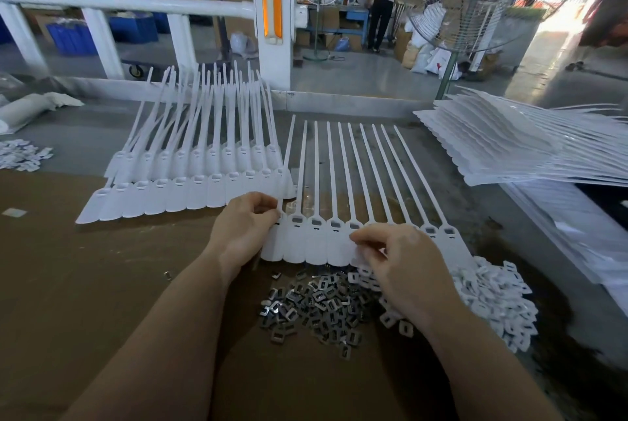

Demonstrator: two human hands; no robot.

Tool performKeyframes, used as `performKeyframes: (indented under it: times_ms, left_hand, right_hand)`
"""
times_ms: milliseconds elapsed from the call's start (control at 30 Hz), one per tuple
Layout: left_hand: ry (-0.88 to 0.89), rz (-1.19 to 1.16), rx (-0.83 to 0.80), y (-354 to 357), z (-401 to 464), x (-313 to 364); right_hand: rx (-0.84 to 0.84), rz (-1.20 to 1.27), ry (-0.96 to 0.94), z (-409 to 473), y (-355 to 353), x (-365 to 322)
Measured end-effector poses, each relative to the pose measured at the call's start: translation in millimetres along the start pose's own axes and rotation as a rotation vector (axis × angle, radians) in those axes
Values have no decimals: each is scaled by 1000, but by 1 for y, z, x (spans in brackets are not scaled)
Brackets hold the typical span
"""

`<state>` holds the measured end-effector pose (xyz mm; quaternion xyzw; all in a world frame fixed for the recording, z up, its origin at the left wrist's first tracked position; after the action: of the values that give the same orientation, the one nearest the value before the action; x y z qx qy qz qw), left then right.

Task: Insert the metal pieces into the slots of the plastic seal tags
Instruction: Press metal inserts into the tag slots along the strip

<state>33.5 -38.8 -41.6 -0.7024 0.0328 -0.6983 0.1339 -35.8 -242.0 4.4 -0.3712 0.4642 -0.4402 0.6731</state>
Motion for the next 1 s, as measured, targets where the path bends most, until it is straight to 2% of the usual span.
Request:
performKeyframes:
  times_ms: [300, 633, 800, 867, 933, 1000]
  left_hand:
    - [-3, 27, 24, -1, -1, 1]
    - [82, 57, 75, -2, -5, 10]
    - [271, 156, 132, -3, -13, 32]
    - [346, 37, 55, 2, -21, 45]
    - [365, -103, -147, 18, -31, 56]
    - [386, -131, -288, 33, -42, 64]
  right_hand:
    - [-245, -131, -146, -8, 9, -11]
    - [-219, -115, -131, -8, 9, -12]
    - [-63, -1, -61, -2, 0, -7]
    - [3, 99, -12, 3, -4, -5]
    - [29, 179, 28, 6, -5, -4]
    - [39, 238, 43, 9, -4, -5]
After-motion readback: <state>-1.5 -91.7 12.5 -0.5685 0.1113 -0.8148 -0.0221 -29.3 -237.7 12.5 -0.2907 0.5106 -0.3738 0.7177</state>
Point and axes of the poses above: each hand's wrist, its own z-axis towards the middle knuckle, its own y-axis out of the palm, x = y × z, the point moved 8 cm from there along z, towards the middle knuckle, and after that the axes turned 14 degrees about -z, right-handed, at the moved point
